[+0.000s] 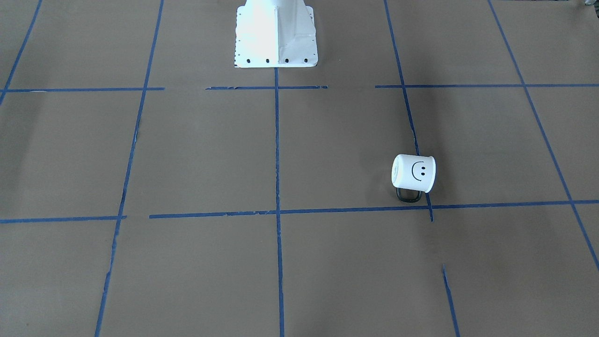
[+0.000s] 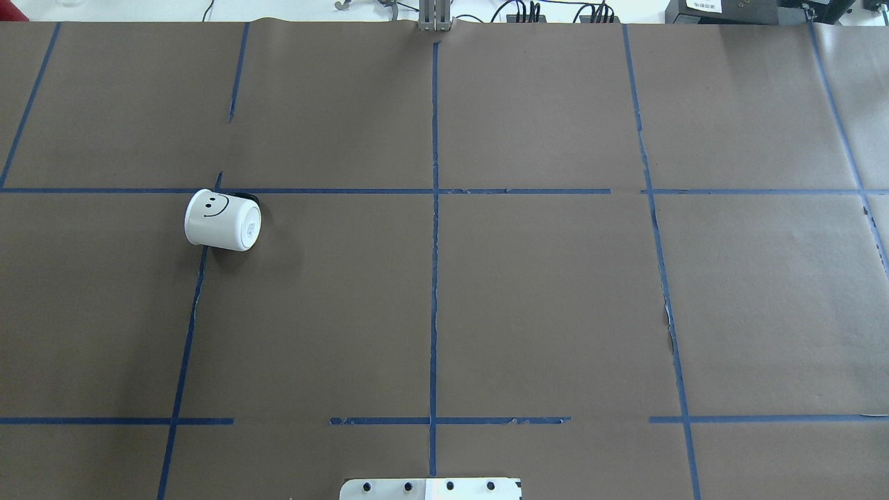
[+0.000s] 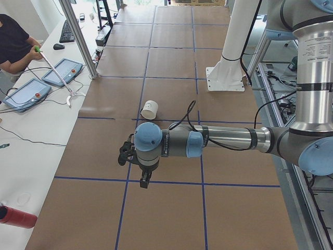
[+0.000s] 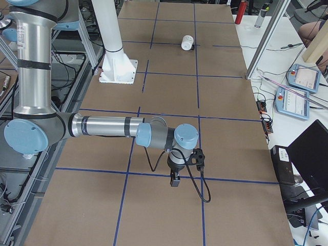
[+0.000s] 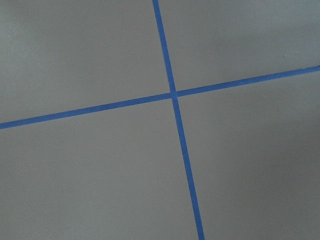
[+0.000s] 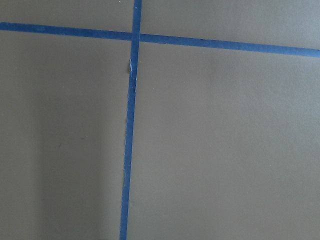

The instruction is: Flip mug

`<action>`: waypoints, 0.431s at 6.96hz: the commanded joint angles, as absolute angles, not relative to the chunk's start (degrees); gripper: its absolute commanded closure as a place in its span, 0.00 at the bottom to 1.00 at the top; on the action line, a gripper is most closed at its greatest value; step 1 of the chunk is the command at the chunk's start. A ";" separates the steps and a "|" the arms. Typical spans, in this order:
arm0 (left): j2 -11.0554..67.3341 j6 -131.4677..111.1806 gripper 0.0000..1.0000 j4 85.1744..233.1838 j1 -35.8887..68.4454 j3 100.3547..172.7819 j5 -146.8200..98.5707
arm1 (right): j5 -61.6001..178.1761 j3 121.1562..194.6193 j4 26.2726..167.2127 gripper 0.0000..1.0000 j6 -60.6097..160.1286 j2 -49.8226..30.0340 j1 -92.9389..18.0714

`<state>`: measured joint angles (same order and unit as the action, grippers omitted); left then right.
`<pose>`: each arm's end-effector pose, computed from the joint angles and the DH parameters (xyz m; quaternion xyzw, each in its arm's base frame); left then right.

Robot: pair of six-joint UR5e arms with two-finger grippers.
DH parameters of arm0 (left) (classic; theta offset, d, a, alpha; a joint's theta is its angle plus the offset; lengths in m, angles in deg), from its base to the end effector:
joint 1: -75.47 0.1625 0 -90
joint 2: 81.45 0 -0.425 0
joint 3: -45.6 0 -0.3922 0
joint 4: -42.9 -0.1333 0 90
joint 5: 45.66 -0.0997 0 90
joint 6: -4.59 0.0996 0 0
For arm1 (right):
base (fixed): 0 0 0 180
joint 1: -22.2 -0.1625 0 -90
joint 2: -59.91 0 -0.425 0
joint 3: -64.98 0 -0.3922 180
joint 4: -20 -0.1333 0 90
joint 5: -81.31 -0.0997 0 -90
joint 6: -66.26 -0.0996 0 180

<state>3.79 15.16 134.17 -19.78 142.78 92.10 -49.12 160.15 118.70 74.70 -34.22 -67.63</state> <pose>-0.1014 -0.4530 0.6299 0.0848 0.3967 0.0554 0.9123 0.0674 -0.4504 0.6677 -0.0377 -0.3484 -0.0473 0.9354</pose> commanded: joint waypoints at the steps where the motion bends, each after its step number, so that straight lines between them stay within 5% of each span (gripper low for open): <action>1: 3.63 5.19 0.00 148.89 -18.75 140.53 92.33 | -49.12 160.17 118.70 0.00 74.70 -34.22 -67.63; 3: 3.97 -17.56 0.00 158.51 -9.82 140.43 91.89 | -49.12 160.17 118.70 0.00 74.70 -34.22 -67.63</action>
<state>3.86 -5.60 151.73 -14.68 140.66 92.01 -49.12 160.15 118.70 74.70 -34.22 -67.62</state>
